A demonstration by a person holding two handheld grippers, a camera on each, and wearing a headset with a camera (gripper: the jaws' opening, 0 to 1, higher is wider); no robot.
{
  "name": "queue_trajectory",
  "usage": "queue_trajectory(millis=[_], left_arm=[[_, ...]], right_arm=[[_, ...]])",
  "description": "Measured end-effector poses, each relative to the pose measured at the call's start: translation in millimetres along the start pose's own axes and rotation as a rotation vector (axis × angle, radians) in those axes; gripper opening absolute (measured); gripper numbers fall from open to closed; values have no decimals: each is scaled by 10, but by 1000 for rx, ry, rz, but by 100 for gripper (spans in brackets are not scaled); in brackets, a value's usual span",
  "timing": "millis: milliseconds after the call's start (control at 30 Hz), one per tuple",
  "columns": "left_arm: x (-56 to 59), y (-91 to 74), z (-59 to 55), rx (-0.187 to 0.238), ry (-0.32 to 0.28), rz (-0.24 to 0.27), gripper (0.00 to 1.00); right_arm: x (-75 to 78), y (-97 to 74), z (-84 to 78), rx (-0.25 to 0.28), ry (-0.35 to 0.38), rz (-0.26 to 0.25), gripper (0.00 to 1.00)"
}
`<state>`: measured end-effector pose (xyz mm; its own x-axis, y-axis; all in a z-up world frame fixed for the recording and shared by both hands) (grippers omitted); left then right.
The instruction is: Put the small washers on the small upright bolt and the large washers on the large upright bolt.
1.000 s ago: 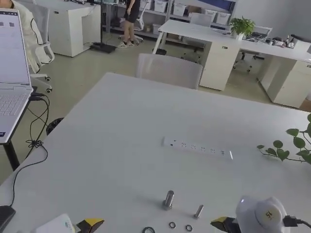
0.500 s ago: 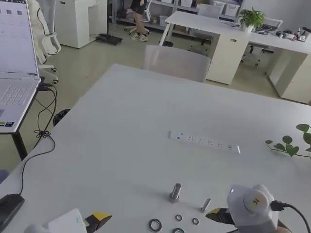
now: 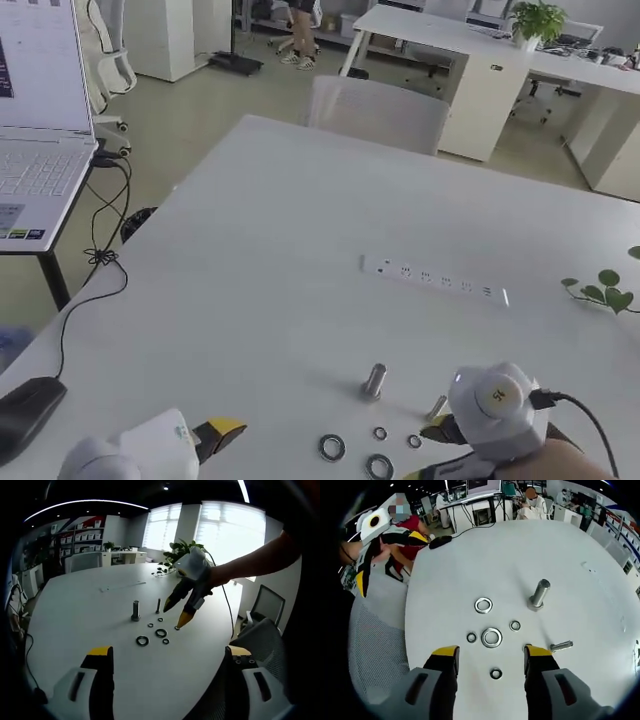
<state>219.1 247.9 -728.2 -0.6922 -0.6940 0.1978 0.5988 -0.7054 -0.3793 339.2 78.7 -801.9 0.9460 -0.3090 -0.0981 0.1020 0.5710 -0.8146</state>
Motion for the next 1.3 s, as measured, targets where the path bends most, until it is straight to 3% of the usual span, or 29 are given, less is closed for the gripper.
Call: queue_trajectory(millis=[200, 800, 1300], left_arm=[[14, -22, -33, -4, -5, -5, 91], [-35, -135, -135, -10, -30, 5, 90], [-62, -165, -182, -9, -49, 11, 89]], right_arm=[[49, 172, -39, -55, -32, -1, 52], [27, 442, 27, -122, -117, 21, 44], [83, 462, 11, -174, -128, 6, 37]])
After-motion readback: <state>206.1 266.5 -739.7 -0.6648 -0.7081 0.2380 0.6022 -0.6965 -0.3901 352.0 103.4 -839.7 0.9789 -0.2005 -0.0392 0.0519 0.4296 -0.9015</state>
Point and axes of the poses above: the centre of the closed fingertips' face, and the gripper's own axes: y roughly forward along the fingers, x roughly to its right, z roughly out of its top, the point moved 4 cm from there along -y, roughly backward along the fingers, and after that the axes turned 5 degrees about x, right-handed, at the moved point
